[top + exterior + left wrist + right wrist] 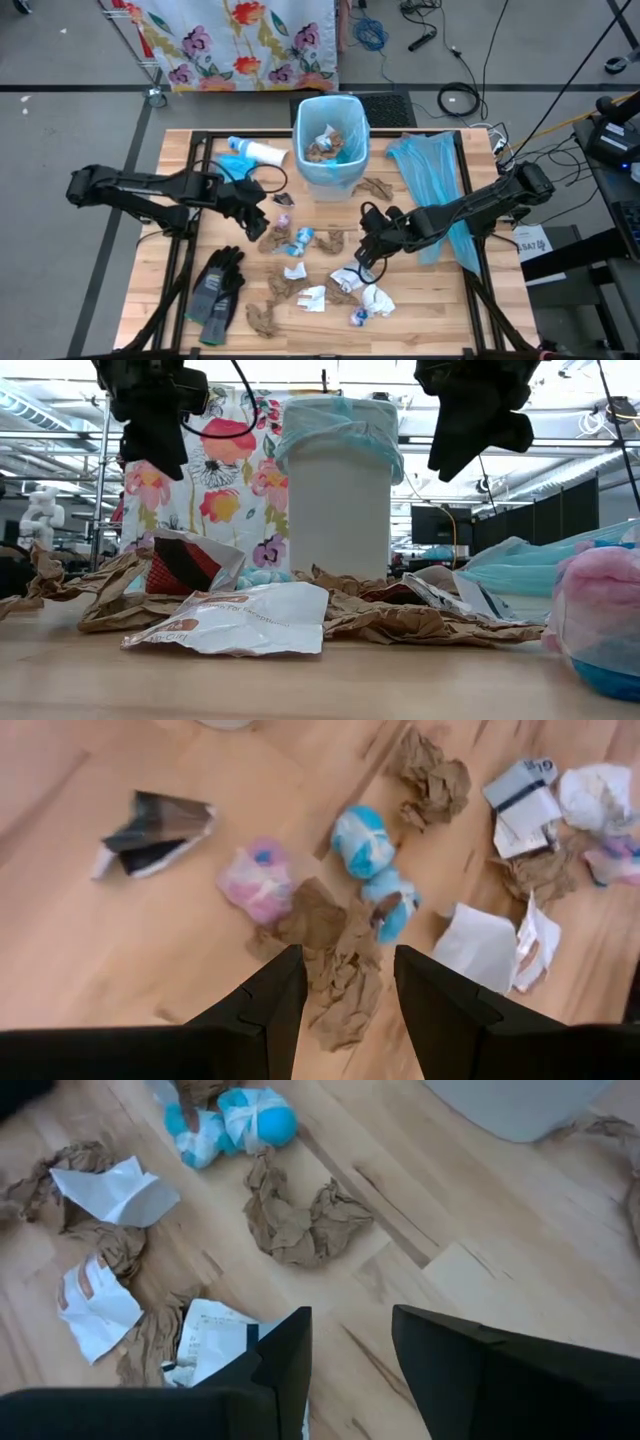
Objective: Place trash/remove bag and relplace
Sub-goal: Put the brown paper into the trash bin
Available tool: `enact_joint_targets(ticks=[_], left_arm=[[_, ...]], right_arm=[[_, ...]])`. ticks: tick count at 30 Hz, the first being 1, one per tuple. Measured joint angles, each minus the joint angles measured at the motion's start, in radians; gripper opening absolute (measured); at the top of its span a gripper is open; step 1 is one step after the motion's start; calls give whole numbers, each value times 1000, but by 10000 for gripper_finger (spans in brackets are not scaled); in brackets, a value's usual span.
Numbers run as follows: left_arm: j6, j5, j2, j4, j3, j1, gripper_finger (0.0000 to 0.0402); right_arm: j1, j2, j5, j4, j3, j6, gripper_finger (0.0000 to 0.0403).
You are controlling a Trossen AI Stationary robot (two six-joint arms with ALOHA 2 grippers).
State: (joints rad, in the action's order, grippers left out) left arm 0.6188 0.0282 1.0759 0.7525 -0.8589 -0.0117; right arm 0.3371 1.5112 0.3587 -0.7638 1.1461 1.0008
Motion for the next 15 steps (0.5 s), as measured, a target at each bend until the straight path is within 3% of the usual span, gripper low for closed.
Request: enact_joint_targets(ticks=[15], left_arm=[[-22,80,259,-36,0,-50,157]], right_arm=[[51,0,-27,-51,0,-4,132]])
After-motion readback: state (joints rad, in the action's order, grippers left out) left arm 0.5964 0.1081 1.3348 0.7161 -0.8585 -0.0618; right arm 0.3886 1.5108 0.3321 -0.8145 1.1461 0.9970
